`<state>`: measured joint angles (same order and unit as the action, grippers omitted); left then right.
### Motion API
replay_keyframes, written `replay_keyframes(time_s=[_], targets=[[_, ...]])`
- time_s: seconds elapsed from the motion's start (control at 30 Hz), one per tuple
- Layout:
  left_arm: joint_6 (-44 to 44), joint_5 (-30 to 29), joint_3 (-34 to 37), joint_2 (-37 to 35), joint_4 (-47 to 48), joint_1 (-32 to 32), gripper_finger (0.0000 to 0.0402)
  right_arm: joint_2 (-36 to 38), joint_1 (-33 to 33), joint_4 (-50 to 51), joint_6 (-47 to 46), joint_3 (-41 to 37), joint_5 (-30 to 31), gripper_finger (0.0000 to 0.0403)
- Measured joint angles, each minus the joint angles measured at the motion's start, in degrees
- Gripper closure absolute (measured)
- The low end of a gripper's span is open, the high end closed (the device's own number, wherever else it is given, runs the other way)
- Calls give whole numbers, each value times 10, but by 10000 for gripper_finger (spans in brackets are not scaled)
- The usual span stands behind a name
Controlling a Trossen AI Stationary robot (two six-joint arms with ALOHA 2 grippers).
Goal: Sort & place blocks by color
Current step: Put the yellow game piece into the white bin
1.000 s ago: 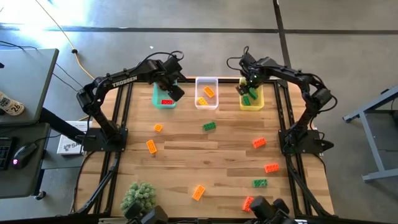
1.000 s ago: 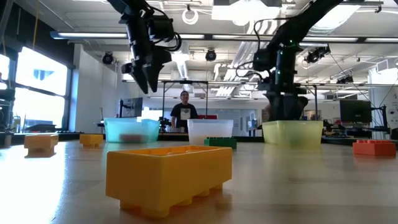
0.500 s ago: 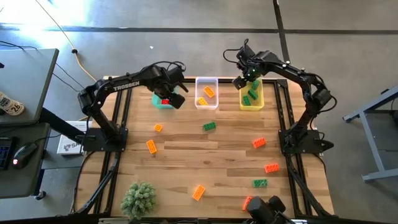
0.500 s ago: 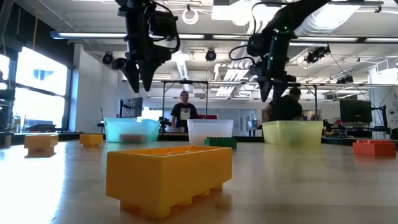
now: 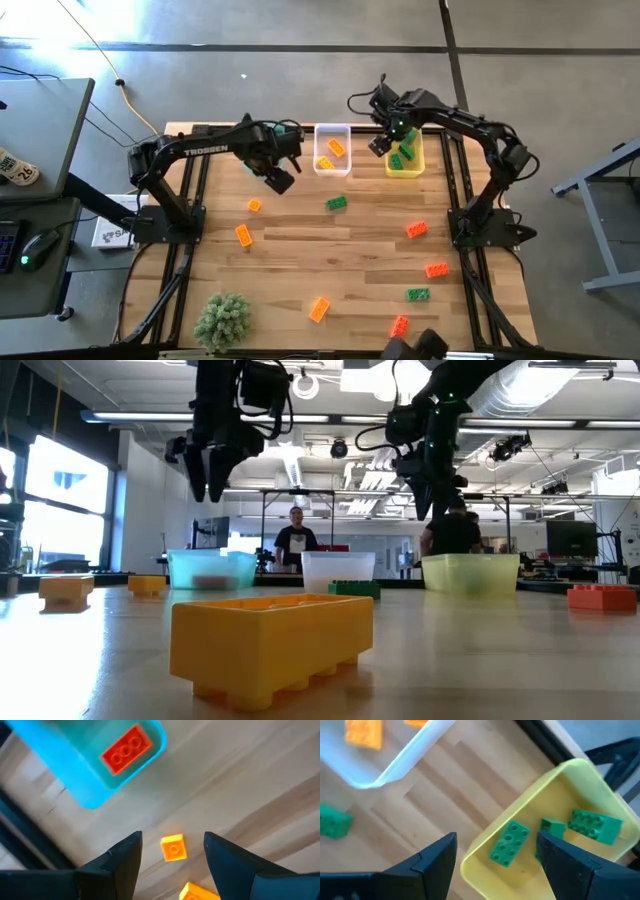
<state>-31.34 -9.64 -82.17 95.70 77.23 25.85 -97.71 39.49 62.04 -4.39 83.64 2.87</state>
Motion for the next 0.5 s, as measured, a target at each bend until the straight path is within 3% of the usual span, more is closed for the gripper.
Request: replay_keyframes(time_s=[0.23,0.5], targets=[[-95,0,0,0,86,-5,193,0,-34,0,44,0,3,142],[-162,38,0,0,80,-22,194,0,-53,2,60,0,3,142]])
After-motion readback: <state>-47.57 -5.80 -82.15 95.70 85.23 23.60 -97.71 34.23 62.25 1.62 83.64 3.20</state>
